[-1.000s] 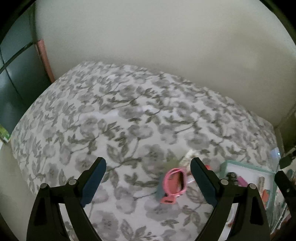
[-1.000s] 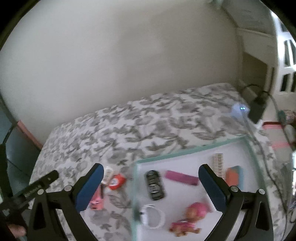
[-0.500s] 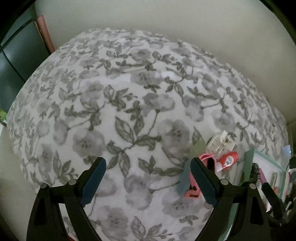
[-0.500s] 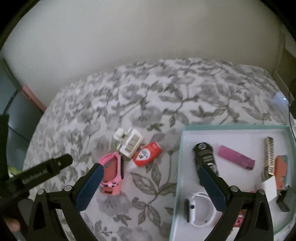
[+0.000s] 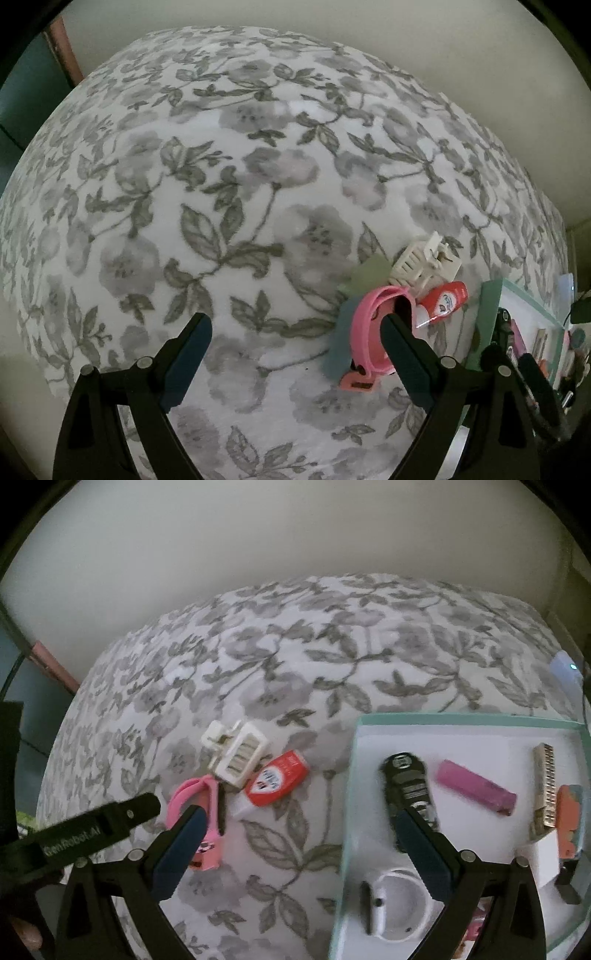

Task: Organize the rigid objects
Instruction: 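Move both open tools back over the pile of items, then grasp the pink watch band with the left tool while the right tool approaches the coral-and-blue block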

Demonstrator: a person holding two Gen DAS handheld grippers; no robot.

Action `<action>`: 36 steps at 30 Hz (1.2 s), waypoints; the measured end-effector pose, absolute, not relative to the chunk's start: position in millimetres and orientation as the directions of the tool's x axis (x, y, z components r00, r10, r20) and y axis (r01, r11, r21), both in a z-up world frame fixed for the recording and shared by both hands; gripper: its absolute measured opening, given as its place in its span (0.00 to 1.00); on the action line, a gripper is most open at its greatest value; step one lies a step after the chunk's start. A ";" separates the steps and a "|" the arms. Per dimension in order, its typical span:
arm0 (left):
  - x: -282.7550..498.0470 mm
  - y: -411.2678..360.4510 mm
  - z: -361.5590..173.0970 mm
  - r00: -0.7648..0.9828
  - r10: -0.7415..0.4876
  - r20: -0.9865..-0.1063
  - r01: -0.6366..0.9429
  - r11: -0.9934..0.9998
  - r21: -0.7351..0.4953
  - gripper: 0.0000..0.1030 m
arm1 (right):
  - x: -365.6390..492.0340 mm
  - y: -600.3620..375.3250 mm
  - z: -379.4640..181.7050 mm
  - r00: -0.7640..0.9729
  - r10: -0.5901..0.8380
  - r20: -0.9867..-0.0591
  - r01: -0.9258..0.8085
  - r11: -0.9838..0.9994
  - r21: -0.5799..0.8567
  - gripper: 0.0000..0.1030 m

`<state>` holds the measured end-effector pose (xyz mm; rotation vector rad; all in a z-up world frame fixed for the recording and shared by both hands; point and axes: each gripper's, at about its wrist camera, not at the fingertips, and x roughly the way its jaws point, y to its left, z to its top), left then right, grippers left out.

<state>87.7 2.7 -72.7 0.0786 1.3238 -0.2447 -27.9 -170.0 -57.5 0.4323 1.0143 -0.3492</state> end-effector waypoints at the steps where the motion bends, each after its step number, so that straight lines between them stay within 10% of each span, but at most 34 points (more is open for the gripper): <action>1: 87.6 0.7 -72.5 0.224 -0.134 -0.965 0.225 0.971 -0.082 0.90 | -30.0 -174.7 -56.3 0.482 -0.097 -0.871 0.491 0.853 0.177 1.00; 17: 65.3 -46.5 -81.8 0.258 -0.109 -0.960 0.375 0.927 -0.005 0.90 | -52.3 -214.2 -55.9 0.439 -0.143 -0.887 0.640 0.743 0.197 1.00; 27: 56.6 -61.8 -84.7 0.257 -0.118 -0.959 0.431 0.903 0.005 0.52 | -51.9 -213.1 -61.1 0.426 -0.132 -0.895 0.645 0.738 0.198 1.00; 36: 61.8 -53.5 -69.5 0.244 -0.186 -0.952 0.418 0.906 -0.070 0.51 | -50.4 -210.1 -62.3 0.423 -0.129 -0.897 0.637 0.746 0.194 1.00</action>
